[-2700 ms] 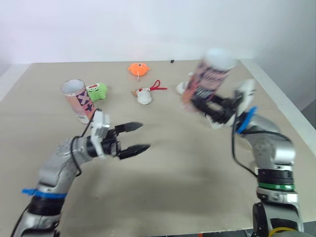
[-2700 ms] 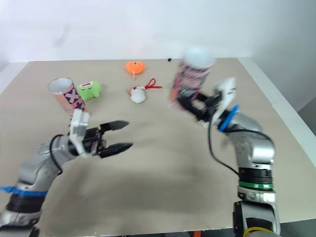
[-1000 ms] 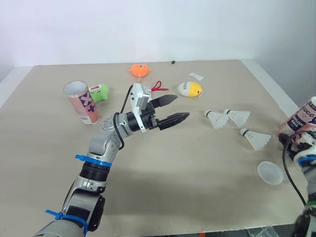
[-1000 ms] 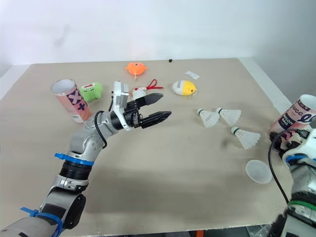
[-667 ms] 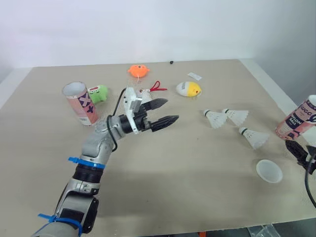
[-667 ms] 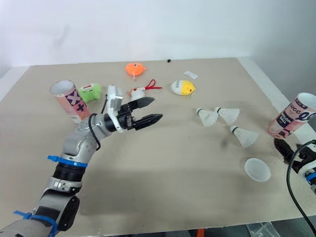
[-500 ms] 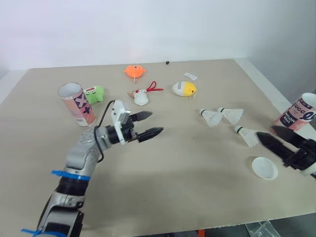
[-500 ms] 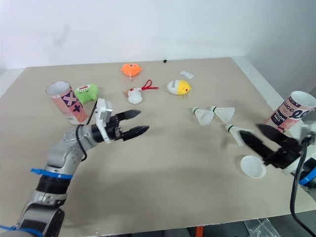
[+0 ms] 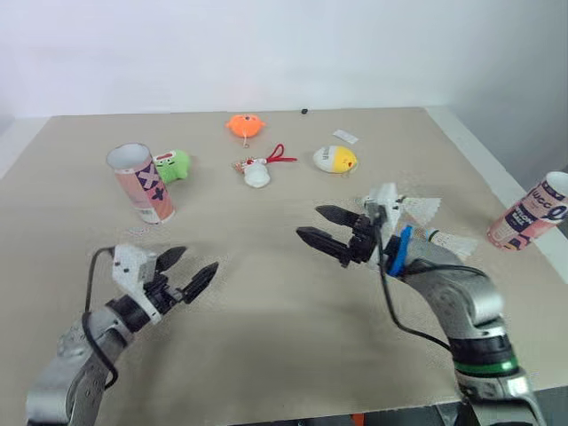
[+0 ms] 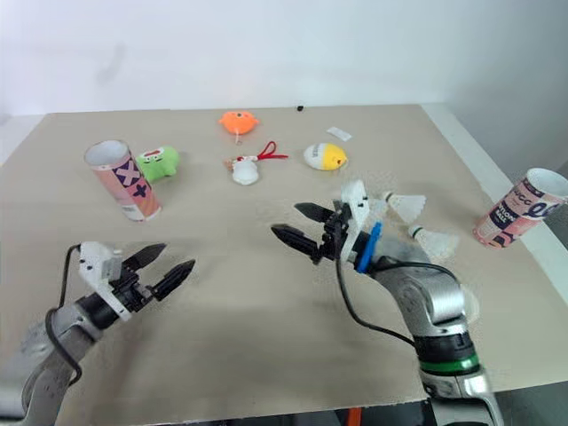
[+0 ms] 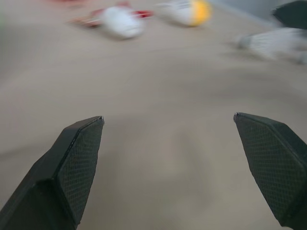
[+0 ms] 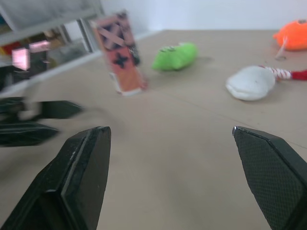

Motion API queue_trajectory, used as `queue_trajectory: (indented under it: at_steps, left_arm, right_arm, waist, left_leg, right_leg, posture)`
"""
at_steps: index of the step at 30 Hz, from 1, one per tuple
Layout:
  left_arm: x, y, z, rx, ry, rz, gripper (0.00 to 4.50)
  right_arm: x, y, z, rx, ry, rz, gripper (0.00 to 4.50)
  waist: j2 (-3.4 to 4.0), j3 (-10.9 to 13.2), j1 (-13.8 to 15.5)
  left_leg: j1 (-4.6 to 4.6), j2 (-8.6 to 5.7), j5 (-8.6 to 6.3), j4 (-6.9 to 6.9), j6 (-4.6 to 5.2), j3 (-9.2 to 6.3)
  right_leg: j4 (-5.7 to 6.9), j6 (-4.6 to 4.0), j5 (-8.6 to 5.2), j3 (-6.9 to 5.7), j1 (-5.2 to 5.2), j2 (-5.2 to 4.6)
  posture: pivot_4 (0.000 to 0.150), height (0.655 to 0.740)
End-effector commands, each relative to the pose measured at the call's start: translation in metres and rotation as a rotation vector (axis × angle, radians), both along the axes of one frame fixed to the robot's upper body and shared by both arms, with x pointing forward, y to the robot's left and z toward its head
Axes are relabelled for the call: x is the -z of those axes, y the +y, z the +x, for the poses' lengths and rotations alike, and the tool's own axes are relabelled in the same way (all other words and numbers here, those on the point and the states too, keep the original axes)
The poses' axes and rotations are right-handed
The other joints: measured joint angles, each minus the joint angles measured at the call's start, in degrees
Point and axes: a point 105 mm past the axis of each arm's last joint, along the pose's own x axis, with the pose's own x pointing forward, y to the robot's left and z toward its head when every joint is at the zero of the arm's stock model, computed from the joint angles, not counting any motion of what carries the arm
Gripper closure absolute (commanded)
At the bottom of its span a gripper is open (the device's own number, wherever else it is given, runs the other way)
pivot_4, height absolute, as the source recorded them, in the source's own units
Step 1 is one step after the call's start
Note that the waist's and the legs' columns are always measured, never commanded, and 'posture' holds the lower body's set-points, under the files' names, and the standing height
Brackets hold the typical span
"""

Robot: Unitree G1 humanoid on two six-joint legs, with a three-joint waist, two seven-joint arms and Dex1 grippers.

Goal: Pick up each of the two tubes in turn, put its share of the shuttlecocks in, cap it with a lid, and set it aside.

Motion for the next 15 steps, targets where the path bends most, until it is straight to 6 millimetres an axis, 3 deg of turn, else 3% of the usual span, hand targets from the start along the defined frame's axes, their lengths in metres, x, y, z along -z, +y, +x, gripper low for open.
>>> queue_trajectory:
  at_steps: [1,6,15]
  left_arm:
    - [-0.016,0.021,0.002,-0.155,-0.09,0.05,0.0]
    - [-0.014,0.044,0.012,-0.33,-0.101,0.02,0.0]
    - [-0.004,0.073,0.04,-0.455,-0.088,0.048,0.0]
  right_arm:
    - [-0.012,0.001,0.01,0.046,-0.078,0.005,0.15]
    - [-0.006,0.002,0.018,0.101,-0.078,-0.001,0.15]
    - [-0.001,0.0,0.012,0.148,-0.095,-0.013,0.15]
  waist:
    - [0.0,0.0,0.42]
    - [-0.02,-0.01,0.42]
    - [-0.02,-0.01,0.37]
  left_leg:
    - [-0.01,-0.01,0.0,0.0,0.0,-0.01]
    - [0.02,-0.11,0.01,0.03,0.0,0.03]
    - [0.03,0.02,0.01,0.02,0.0,-0.01]
  right_leg:
    - [0.0,0.0,0.0,-0.02,0.0,0.0]
    - [-0.01,0.08,0.03,-0.01,0.02,-0.01]
    - [0.01,-0.01,0.06,-0.02,0.01,0.18]
  posture:
    - [0.15,0.7323]
    - [0.15,0.7323]
    - [0.15,0.7323]
